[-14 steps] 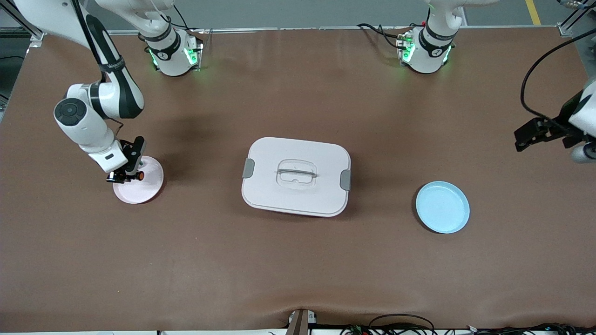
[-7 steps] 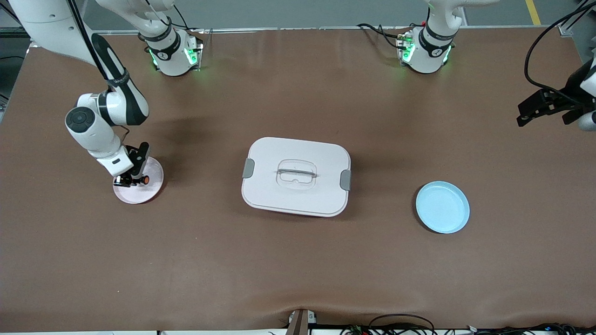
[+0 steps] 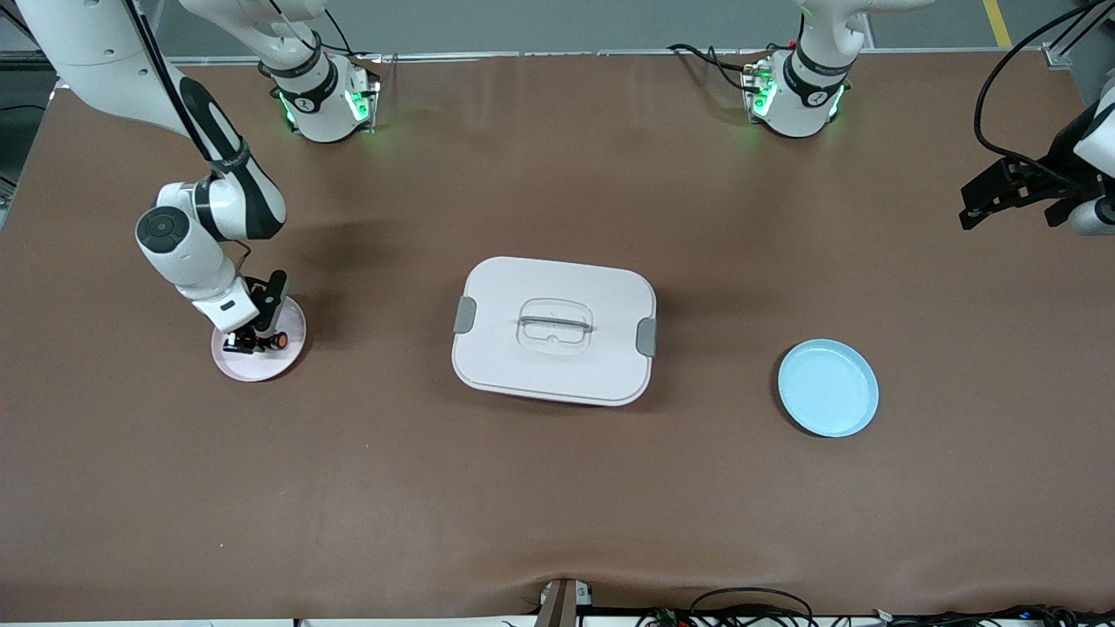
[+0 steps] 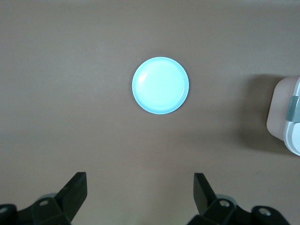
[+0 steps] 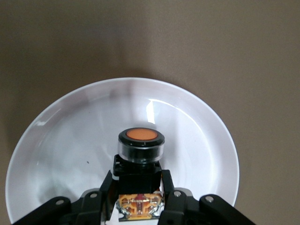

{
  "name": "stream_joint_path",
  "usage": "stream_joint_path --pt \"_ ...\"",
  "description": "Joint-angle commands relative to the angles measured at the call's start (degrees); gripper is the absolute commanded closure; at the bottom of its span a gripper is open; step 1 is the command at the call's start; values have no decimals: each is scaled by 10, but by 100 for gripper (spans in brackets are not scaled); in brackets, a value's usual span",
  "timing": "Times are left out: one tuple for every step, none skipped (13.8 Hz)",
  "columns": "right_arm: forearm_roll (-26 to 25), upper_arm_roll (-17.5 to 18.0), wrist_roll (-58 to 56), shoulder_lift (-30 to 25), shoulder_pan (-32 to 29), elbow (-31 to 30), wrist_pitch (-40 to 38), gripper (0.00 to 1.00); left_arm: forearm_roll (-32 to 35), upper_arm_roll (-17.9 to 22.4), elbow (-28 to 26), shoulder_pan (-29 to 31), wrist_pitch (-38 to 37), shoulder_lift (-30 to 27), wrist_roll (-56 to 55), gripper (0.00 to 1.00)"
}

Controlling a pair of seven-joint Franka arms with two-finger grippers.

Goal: Transfer orange switch to right arm and place
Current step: 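Lower the switch onto the pink plate with the right gripper while the left gripper withdraws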

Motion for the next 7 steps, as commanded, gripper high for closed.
stream_joint_path --pt "-11 8 10 11 -13 4 6 1 -7 -1 -31 -1 11 -27 5 0" --pt "-10 8 14 10 -13 5 6 0 -7 -5 -38 -2 13 -32 1 0" --pt "-10 8 15 10 -13 6 5 0 -7 -11 -42 1 13 -34 -3 0" --pt "-10 8 16 9 -13 8 5 0 -7 -12 -43 2 13 -35 -4 0" --pt "-10 8 17 8 -13 11 3 0 -7 -12 -46 2 14 -36 -4 0" --pt "-9 9 20 6 -13 15 1 0 -7 -11 -46 2 14 -36 -5 0" --pt "-9 10 27 1 -13 18 -3 0 -7 -12 -46 2 14 -36 -5 0"
